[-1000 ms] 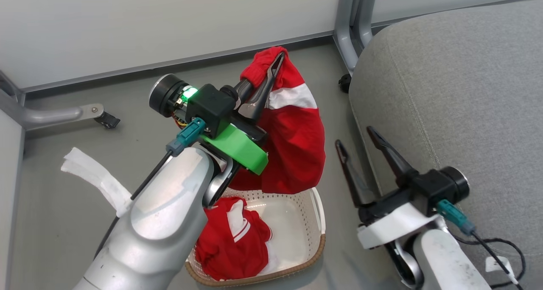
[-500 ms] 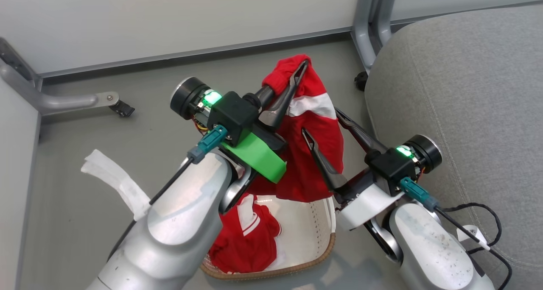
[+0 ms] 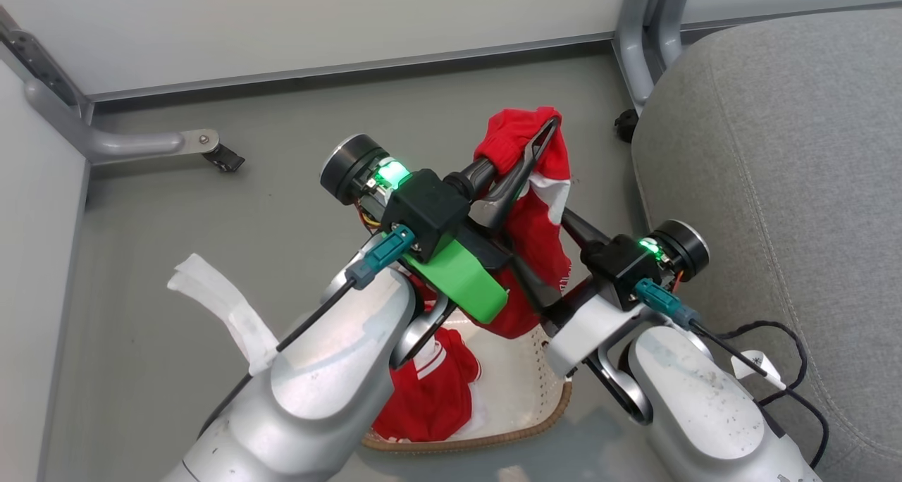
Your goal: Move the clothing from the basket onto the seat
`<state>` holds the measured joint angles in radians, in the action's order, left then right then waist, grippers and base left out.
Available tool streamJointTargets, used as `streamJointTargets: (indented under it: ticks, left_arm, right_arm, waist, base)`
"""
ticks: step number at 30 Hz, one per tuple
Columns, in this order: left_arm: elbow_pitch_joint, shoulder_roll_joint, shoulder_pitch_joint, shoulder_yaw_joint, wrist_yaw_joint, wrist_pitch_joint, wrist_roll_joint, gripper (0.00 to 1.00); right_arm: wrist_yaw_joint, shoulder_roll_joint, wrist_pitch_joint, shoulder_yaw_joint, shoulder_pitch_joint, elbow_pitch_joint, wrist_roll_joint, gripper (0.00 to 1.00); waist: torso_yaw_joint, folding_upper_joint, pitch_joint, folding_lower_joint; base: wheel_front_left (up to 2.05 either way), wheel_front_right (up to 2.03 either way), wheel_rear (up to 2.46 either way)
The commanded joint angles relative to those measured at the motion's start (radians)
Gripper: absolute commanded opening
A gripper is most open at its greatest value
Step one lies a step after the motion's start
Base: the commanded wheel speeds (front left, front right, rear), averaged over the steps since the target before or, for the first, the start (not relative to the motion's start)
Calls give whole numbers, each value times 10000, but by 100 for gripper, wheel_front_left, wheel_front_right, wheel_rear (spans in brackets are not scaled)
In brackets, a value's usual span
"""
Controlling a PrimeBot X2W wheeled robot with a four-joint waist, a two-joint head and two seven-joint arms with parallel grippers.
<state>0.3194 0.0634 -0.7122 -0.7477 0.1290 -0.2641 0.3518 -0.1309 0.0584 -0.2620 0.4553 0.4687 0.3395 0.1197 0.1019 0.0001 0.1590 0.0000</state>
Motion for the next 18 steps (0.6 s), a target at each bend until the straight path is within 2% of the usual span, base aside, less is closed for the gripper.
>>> streamJointTargets:
  ticks: [1, 18]
  left_arm:
    - [-45, -28, -29, -6, 23, -7, 38, 0]
    - [196, 16, 218, -67, 22, -6, 55, 0]
  right_arm:
    - [3, 8, -46, 15, 120, 60, 114, 0]
    - [3, -66, -47, -140, -125, -151, 304, 0]
  waist:
    - [19, -1, 13, 0]
    - [-58, -1, 23, 0]
  base:
    - [0, 0, 0]
    - [0, 0, 0]
